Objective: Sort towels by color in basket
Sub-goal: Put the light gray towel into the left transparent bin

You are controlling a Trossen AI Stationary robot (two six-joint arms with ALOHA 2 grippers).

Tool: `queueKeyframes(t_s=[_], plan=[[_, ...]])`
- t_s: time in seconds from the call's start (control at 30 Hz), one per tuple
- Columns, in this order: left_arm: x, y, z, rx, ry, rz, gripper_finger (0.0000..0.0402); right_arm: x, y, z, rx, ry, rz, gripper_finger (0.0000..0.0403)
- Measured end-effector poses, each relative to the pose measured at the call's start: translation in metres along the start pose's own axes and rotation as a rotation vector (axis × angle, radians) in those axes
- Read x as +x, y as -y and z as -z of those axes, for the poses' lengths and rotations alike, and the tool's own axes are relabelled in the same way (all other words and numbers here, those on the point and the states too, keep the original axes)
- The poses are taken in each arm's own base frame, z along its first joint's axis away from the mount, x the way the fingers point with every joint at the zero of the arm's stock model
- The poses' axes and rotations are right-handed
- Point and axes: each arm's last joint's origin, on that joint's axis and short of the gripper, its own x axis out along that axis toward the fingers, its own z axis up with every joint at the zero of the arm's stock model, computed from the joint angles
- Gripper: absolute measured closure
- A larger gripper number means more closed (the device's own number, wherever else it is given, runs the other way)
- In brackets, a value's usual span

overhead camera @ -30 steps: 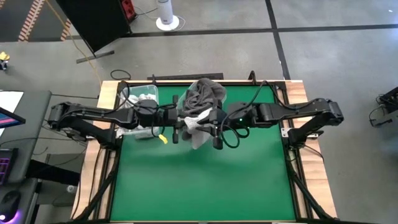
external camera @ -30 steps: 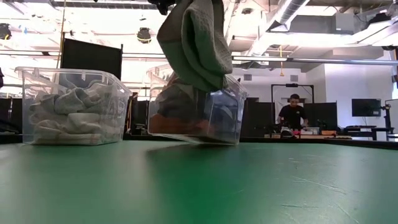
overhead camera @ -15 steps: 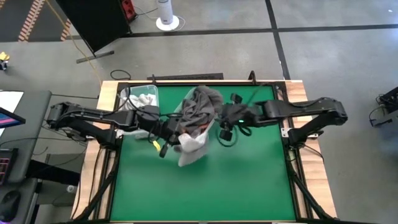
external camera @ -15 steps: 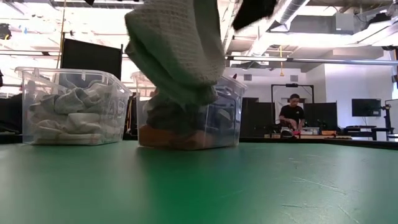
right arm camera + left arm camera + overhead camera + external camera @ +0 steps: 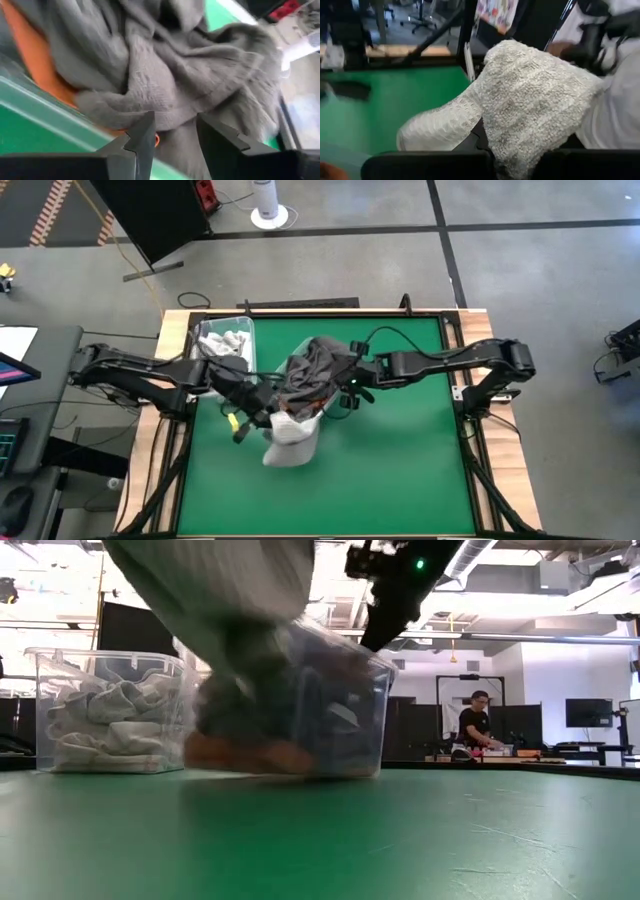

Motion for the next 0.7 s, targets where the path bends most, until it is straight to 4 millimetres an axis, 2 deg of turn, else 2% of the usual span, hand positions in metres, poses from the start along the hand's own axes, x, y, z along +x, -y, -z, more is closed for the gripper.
queueKeyframes(t_s=[0.17, 0.3, 0.7], plan=[[-0.025, 0.014, -0.015, 0.035, 0.082, -0.002, 0.0390, 0.017, -0.004, 0.003, -0.042, -0.043, -0.012, 0.0227], [-0.038, 0.018, -0.012, 0.047, 0.032, -0.081, 0.0390, 0.024, 0.006, 0.006, 0.010, -0.078, 0.014, 0.0227], [-0.030, 0.008, 0.043, -0.103, -0.242, -0.188, 0.0390, 0.026, 0.031, 0.018, 0.090, -0.187, 0.158, 0.0242]])
